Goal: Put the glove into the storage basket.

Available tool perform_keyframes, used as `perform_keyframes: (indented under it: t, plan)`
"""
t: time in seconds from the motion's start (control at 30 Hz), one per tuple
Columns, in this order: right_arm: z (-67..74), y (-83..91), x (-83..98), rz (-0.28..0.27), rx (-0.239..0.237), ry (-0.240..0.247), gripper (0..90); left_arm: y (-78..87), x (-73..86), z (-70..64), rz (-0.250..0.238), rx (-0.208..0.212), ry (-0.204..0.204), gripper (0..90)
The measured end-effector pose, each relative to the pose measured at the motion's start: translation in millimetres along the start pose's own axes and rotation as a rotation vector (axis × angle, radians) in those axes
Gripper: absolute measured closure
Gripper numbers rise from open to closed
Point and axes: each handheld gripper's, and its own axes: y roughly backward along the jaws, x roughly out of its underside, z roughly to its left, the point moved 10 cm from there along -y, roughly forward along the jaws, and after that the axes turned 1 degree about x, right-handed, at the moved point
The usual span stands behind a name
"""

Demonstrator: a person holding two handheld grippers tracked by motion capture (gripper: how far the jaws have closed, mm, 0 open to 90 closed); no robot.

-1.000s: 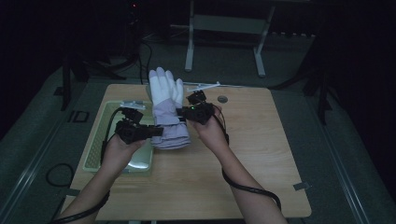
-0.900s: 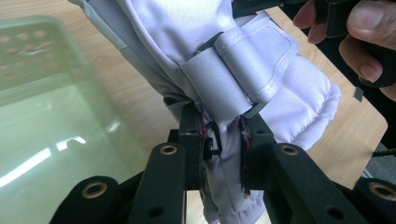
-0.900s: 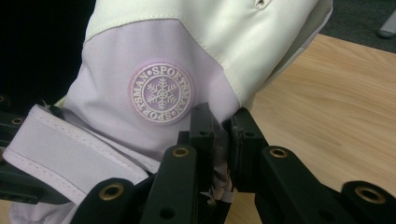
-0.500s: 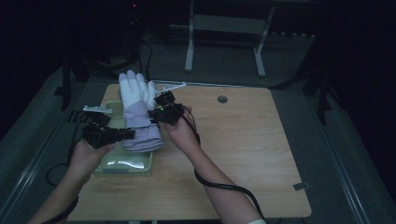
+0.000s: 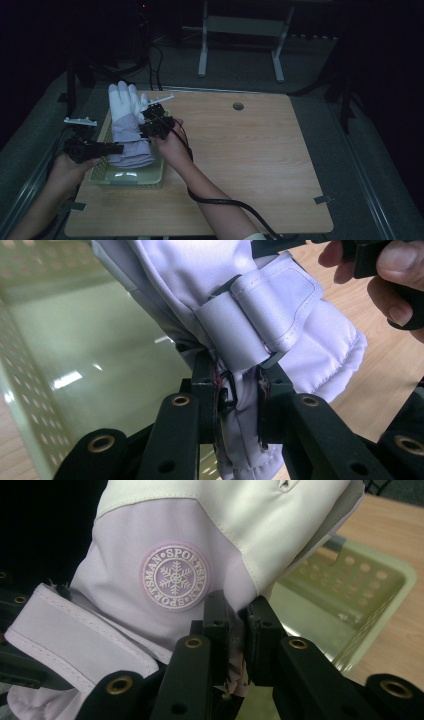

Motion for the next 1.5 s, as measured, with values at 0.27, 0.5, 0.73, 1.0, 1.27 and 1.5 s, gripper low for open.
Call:
perform_keyframes:
  t: [0.27,0.5,0.73,1.0,1.27,1.5]
  plan:
    - [-10.9,-34.7,26.9,0.089,0.035,-0.021,81.5,-30.8,22.8,18.3,0.044,0.023,0.062,75.4]
    - [-18.7,-58.8,47.4,0.176,0.051,-0.037,81.5,-49.3,36.4,28.2,0.097,0.003,0.110,75.2]
    - [-21.7,-69.7,60.2,0.246,0.070,-0.037,80.9,-61.6,45.1,30.0,0.178,-0.017,0.138,74.9]
    - [-14.6,-74.8,62.6,0.284,0.067,0.003,65.1,-69.1,55.7,33.9,0.230,-0.028,0.157,68.5]
    - [-13.0,-70.8,59.6,0.265,0.051,0.018,49.3,-68.2,55.6,31.9,0.209,-0.088,0.133,46.5]
    - [-11.1,-53.1,50.4,0.217,0.014,0.031,41.3,-50.7,38.7,24.3,0.058,-0.092,0.087,21.5]
